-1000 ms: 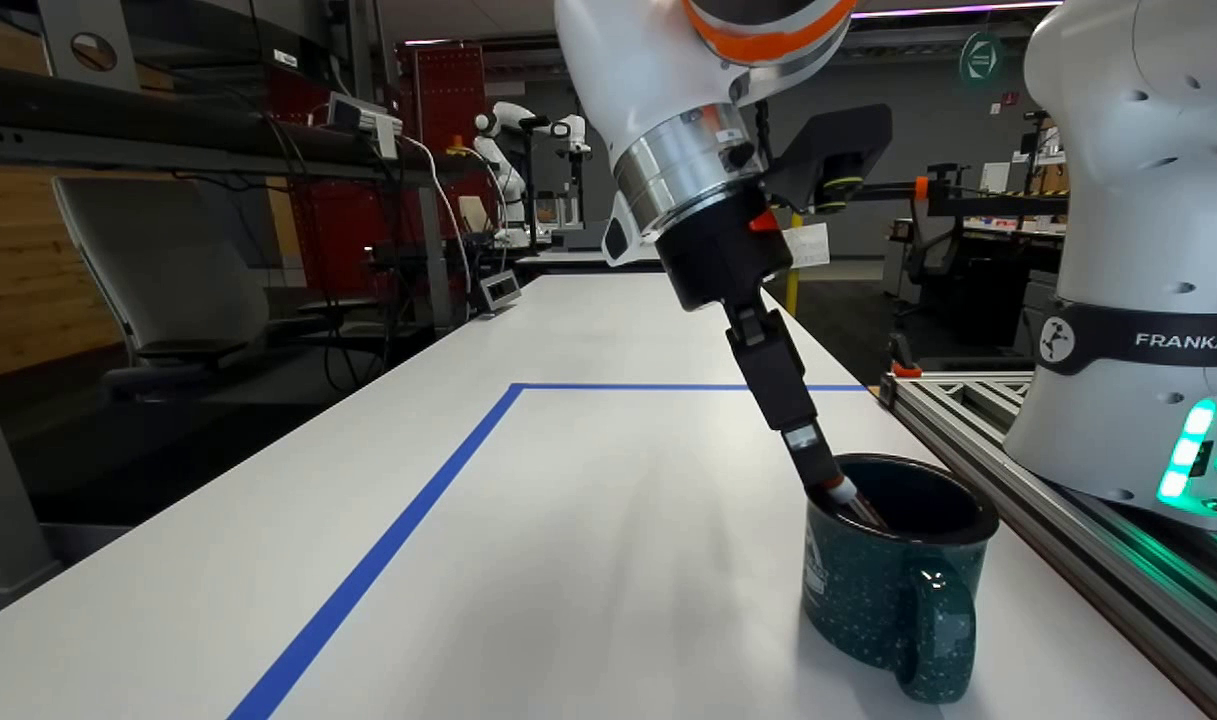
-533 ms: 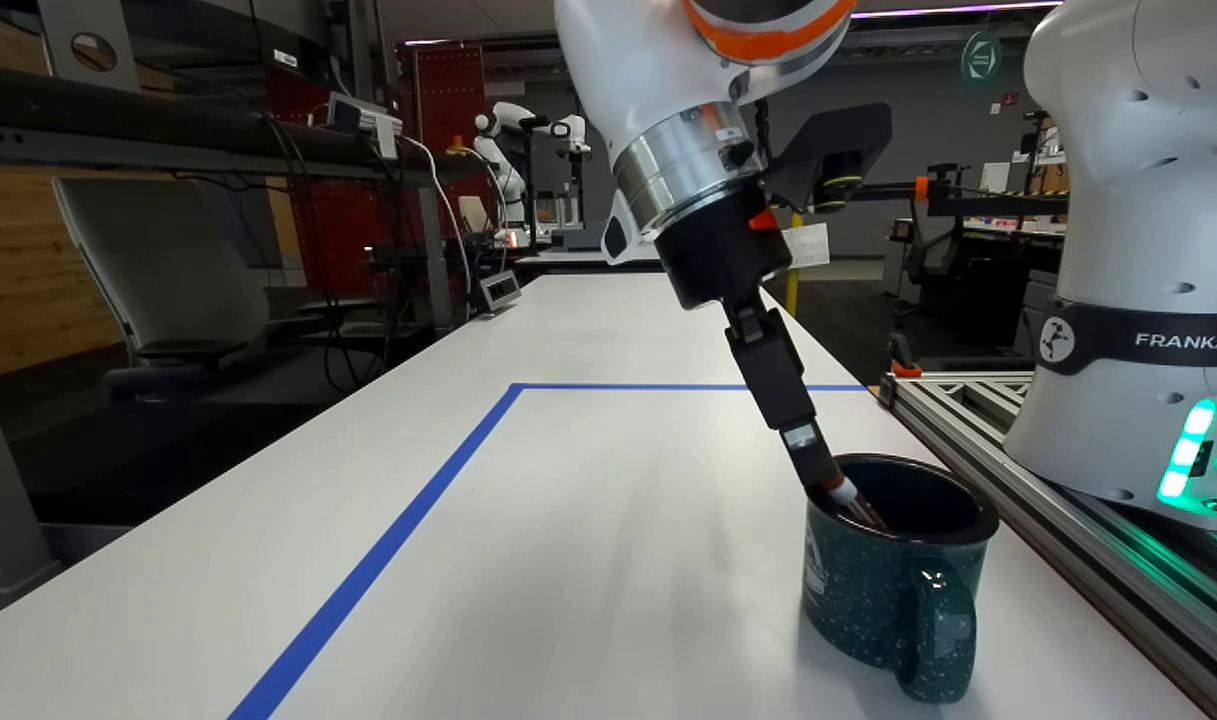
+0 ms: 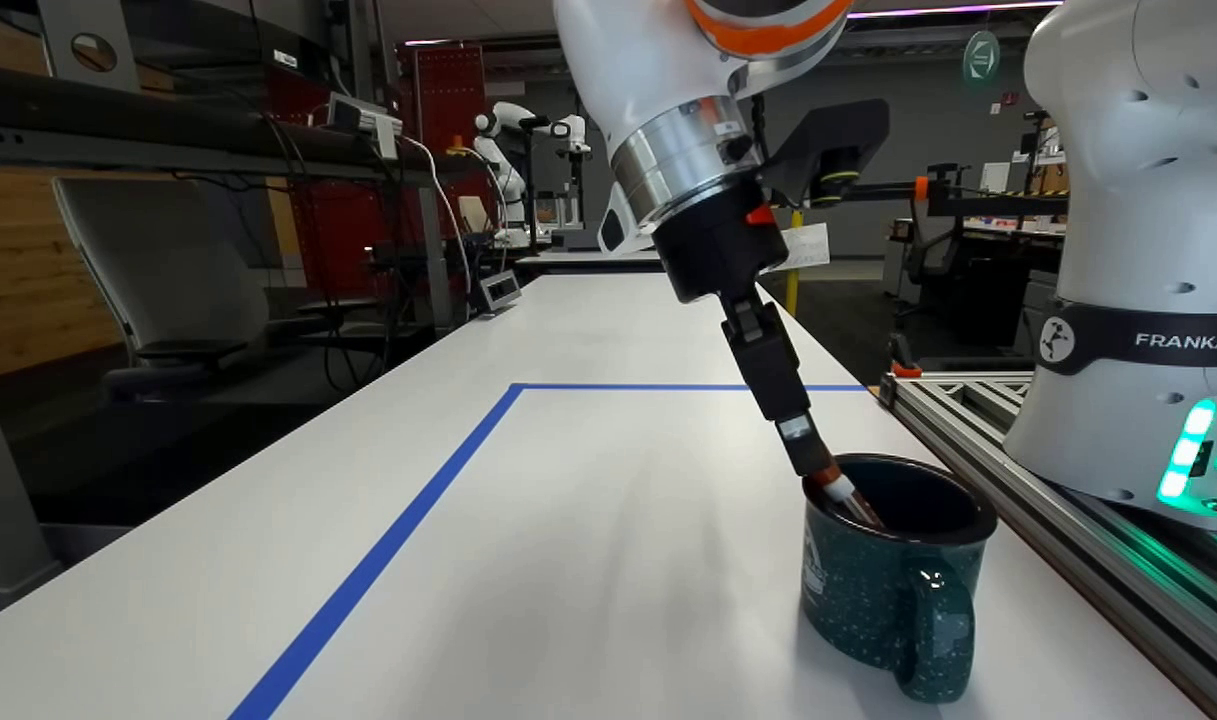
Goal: Remove the marker from the cup
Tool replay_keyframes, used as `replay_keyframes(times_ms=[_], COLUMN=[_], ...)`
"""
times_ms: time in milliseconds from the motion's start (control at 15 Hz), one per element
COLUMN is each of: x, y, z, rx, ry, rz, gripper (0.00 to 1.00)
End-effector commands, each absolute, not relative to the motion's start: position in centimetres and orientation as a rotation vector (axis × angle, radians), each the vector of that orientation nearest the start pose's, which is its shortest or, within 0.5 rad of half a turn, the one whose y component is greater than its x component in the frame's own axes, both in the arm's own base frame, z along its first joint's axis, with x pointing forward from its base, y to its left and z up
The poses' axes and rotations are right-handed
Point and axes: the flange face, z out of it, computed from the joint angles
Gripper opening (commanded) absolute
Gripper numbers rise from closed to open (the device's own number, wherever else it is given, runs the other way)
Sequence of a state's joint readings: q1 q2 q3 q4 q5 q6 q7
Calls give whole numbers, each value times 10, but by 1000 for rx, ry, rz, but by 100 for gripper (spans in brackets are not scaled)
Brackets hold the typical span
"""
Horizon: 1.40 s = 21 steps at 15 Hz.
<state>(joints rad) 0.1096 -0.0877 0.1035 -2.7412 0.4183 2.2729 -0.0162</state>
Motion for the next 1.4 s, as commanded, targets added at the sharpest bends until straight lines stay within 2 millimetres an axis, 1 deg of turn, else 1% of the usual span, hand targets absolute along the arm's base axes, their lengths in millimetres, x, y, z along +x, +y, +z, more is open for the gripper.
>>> replay_keyframes(times_ms=[0,200,533,733,933,1133,1200,1333], x=[339,338,337,346,358,377,385,399], y=[79,79,80,77,70,54,45,27], z=[239,254,285,305,326,341,344,349], rx=[-2893,-2884,-2847,-2832,-2808,-2809,-2801,-2759], ry=[156,187,244,292,348,467,517,614], rz=[566,557,581,577,545,547,570,558], gripper=[5,5,5,5,5,5,5,5])
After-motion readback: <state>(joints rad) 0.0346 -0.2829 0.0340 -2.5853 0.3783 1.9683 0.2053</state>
